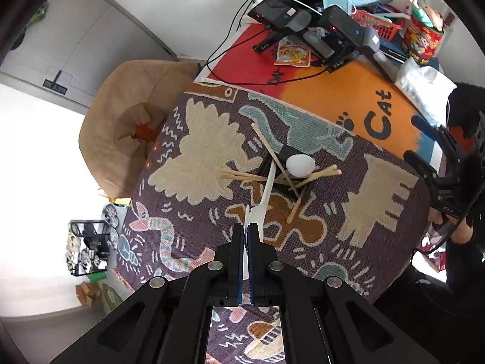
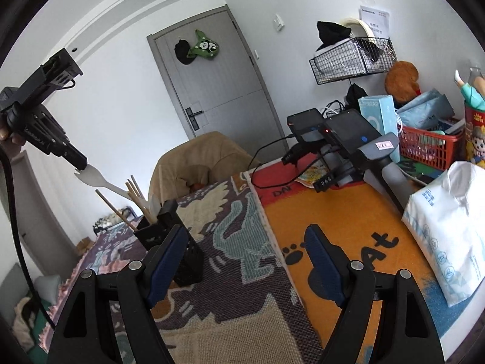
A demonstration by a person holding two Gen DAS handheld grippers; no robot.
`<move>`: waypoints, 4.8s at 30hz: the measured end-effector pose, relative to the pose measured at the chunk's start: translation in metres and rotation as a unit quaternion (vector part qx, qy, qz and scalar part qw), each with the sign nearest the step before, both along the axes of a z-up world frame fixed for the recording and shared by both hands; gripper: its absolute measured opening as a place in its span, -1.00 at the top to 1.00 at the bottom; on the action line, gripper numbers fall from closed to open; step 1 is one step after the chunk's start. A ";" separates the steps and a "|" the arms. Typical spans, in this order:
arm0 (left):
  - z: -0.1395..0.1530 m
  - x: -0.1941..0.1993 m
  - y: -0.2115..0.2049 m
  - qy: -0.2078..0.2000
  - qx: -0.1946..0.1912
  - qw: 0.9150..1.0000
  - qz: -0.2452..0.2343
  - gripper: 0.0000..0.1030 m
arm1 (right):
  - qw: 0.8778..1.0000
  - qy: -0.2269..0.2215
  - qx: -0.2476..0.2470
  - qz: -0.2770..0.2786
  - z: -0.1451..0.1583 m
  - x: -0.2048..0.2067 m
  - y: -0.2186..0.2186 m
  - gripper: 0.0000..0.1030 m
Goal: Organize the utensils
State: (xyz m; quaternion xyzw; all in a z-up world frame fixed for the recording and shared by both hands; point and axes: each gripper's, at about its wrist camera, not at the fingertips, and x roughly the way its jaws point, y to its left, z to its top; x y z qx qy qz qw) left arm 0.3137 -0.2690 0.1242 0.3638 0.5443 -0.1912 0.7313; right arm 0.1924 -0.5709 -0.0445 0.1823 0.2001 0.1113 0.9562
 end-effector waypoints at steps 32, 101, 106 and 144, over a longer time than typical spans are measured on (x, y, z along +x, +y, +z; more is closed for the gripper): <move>0.008 -0.017 0.091 -0.115 -0.242 0.960 0.078 -0.57 | 0.999 0.030 -0.010 0.036 -0.001 0.007 0.049 -1.00; -0.241 -0.003 0.317 0.073 -0.443 0.769 0.455 0.91 | 0.987 0.061 -0.106 0.103 -0.031 0.004 0.169 -1.00; -0.234 -0.007 0.322 0.050 -0.442 0.775 0.449 0.94 | 0.983 0.051 -0.133 0.119 -0.025 0.000 0.183 -1.00; -0.125 -0.125 0.419 -0.175 -0.437 0.791 0.391 0.99 | 0.824 0.040 -0.493 0.278 -0.069 0.040 0.405 0.09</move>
